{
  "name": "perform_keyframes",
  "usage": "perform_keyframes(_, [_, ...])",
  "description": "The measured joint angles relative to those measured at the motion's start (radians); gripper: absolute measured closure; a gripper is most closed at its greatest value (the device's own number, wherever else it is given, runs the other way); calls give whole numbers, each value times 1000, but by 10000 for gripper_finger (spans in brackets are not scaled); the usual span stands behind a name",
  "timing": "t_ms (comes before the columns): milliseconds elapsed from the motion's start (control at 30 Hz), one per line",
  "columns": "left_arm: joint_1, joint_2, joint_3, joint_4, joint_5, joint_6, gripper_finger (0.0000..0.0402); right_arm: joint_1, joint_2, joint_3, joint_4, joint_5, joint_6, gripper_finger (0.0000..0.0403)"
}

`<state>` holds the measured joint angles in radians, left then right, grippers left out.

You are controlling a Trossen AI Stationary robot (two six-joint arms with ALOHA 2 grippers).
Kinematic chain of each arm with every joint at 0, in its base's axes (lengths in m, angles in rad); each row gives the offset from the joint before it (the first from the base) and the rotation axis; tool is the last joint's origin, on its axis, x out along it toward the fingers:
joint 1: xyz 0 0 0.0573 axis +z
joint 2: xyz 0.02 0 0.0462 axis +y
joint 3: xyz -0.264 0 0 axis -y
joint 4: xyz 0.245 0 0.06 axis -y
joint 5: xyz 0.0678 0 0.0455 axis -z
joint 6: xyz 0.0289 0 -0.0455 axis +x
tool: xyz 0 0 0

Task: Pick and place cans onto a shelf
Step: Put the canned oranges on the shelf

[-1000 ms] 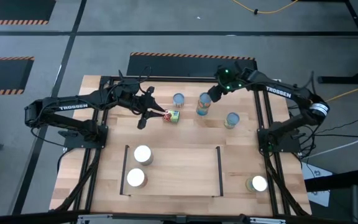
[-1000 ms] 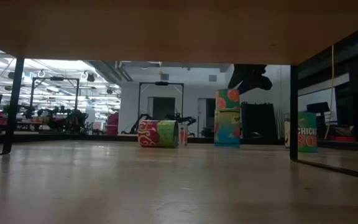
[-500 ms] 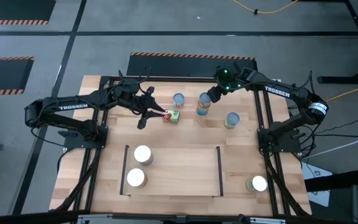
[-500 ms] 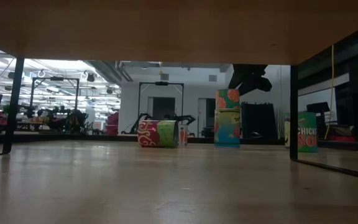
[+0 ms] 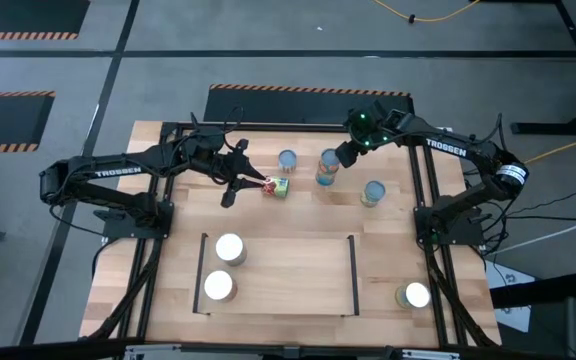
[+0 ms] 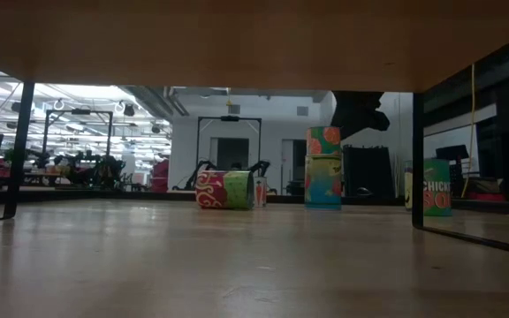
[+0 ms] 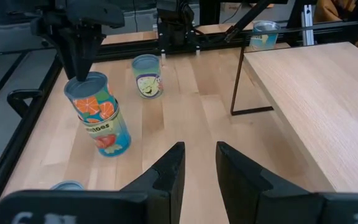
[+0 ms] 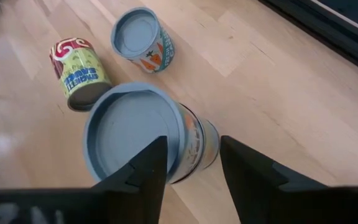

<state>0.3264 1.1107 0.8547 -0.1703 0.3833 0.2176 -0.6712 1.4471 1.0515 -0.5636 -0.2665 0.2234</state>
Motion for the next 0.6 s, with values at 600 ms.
perform_keyframes(600, [0, 0, 0, 0, 0, 0, 318, 0, 0, 0, -7, 0, 0, 304])
